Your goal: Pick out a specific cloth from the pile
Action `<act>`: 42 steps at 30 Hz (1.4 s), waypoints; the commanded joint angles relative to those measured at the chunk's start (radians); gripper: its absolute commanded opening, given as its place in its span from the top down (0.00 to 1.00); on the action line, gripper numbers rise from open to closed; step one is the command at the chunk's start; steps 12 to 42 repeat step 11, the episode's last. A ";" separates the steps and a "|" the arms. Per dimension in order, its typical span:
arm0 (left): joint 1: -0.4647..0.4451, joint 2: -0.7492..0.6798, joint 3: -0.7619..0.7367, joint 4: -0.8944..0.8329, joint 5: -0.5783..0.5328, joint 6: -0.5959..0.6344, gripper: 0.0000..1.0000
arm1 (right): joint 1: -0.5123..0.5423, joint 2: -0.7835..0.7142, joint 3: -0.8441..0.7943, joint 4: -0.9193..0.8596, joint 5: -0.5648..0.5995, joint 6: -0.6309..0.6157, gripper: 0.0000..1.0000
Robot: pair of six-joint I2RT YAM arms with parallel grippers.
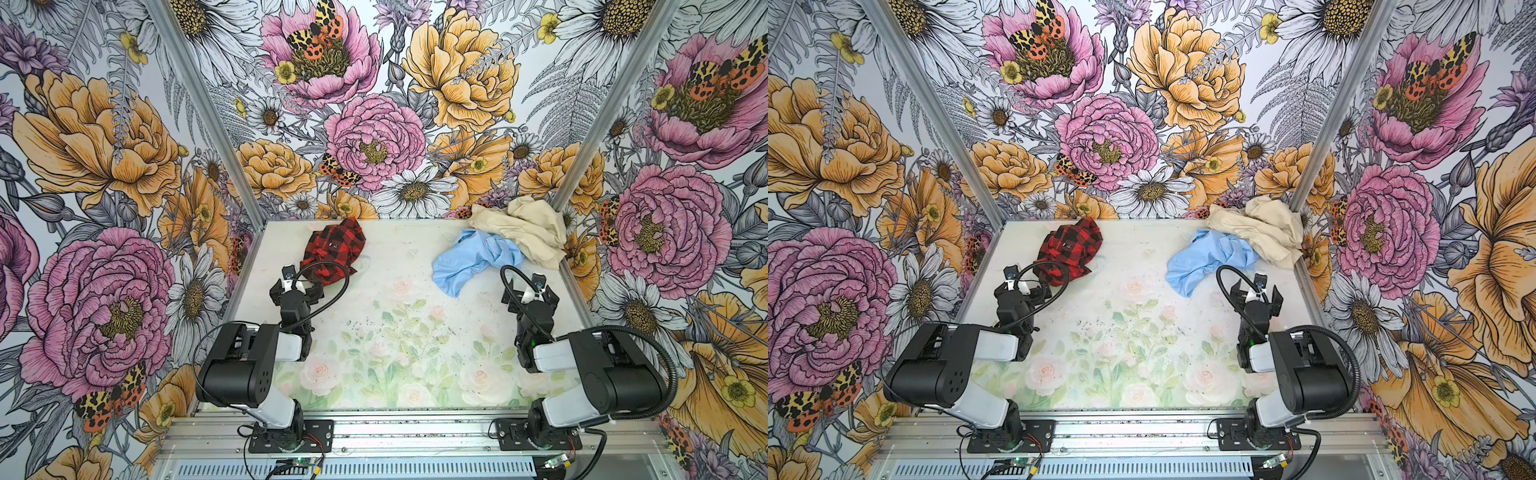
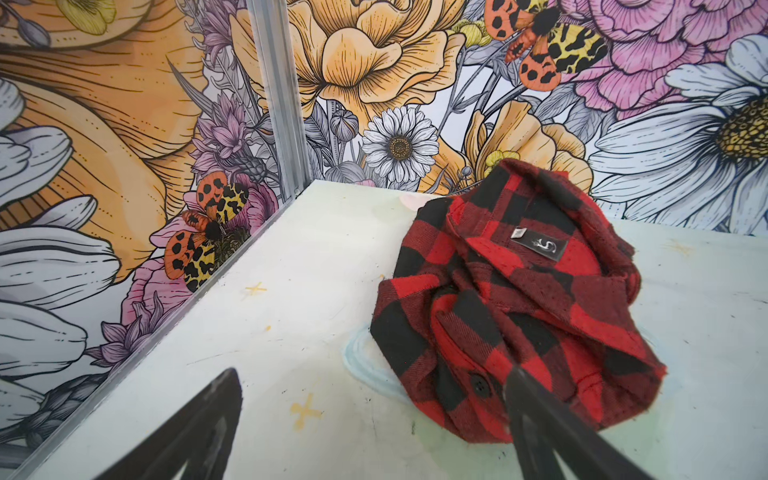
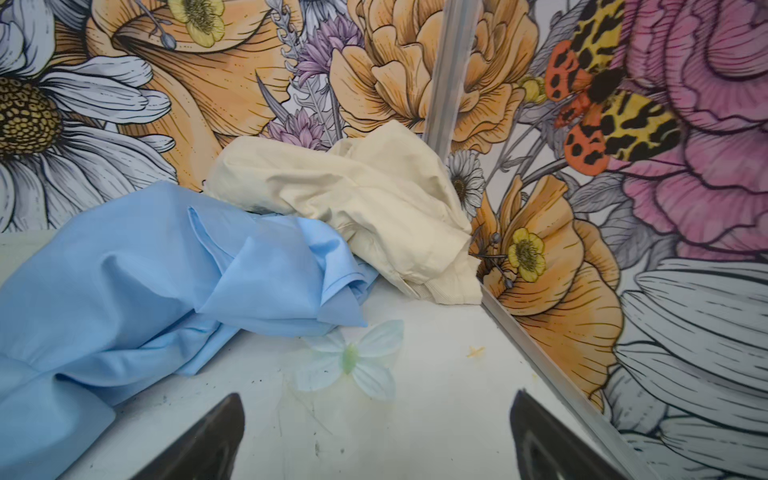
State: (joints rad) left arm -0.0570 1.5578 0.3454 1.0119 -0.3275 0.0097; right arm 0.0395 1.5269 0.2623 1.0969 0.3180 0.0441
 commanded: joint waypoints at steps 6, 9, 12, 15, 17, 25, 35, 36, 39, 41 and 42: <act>-0.007 -0.001 0.002 -0.001 -0.002 0.012 0.01 | 0.000 0.000 0.049 -0.089 -0.138 -0.003 0.01; -0.007 -0.001 0.003 -0.002 -0.002 0.012 0.01 | 0.000 0.003 0.046 -0.075 -0.128 0.000 0.01; -0.008 -0.002 0.001 -0.001 -0.002 0.012 0.01 | -0.001 0.011 0.064 -0.094 -0.116 0.000 0.01; -0.008 -0.002 0.001 -0.001 -0.002 0.012 0.01 | -0.001 0.011 0.064 -0.094 -0.116 0.000 0.01; -0.008 -0.002 0.001 -0.001 -0.002 0.012 0.01 | -0.001 0.011 0.064 -0.094 -0.116 0.000 0.01; -0.008 -0.002 0.001 -0.001 -0.002 0.012 0.01 | -0.001 0.011 0.064 -0.094 -0.116 0.000 0.01; -0.008 -0.002 0.001 -0.001 -0.002 0.012 0.01 | -0.001 0.011 0.064 -0.094 -0.116 0.000 0.01; -0.008 -0.002 0.001 -0.001 -0.002 0.012 0.01 | -0.001 0.011 0.064 -0.094 -0.116 0.000 0.01; -0.008 -0.002 0.001 -0.001 -0.002 0.012 0.01 | -0.001 0.011 0.064 -0.094 -0.116 0.000 0.01; -0.008 -0.002 0.001 -0.001 -0.002 0.012 0.01 | -0.001 0.011 0.064 -0.094 -0.116 0.000 0.01; -0.008 -0.002 0.001 -0.001 -0.002 0.012 0.01 | -0.001 0.011 0.064 -0.094 -0.116 0.000 0.01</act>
